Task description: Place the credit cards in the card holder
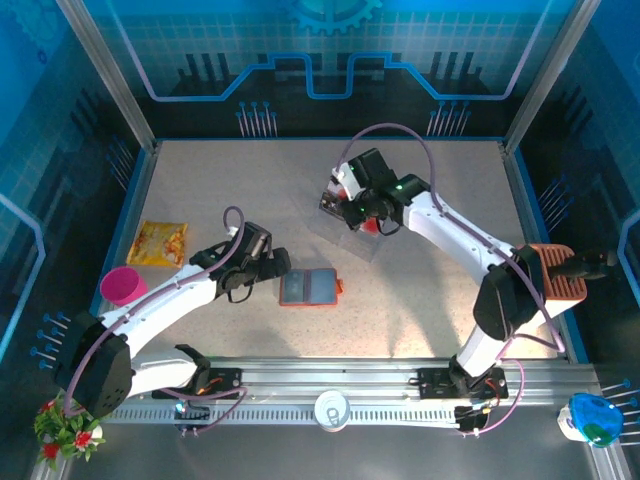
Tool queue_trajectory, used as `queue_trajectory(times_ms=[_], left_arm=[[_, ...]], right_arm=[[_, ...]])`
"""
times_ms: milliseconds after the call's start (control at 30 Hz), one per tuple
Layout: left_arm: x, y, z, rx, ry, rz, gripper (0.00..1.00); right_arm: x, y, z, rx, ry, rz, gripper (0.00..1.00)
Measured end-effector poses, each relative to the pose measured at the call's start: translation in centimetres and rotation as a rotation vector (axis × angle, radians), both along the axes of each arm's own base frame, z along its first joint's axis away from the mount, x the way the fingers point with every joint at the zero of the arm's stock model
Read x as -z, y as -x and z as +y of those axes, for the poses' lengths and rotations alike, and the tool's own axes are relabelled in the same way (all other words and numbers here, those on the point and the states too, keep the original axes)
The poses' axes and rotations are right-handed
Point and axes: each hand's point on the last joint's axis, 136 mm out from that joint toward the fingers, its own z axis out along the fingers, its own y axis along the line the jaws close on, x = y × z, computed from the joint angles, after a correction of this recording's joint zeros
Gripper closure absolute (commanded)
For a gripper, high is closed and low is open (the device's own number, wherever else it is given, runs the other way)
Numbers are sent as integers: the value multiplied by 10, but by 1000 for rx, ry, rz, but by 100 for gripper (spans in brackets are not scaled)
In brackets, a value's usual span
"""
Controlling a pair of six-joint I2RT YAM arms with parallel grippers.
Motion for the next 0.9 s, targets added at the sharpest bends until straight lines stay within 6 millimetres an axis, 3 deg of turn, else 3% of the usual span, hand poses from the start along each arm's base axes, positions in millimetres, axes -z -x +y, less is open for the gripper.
queue_trajectory(times_ms=[133,367,533,667,900], left_arm=[[2,0,0,19,-14,3,1],[17,2,0,82,-69,44,1],[31,5,-2,119,-91,89,1],[37,8,-4,134,-95,110,1],[51,17,-6,155,-110,141,1]], right_arm=[[6,21,14,54,-218,73,100],[70,64,33,196,-491,276,100],[94,89,52,242,-597,322,100],[95,94,61,273,-679,301,100],[108,94,60,348,-740,266,100]])
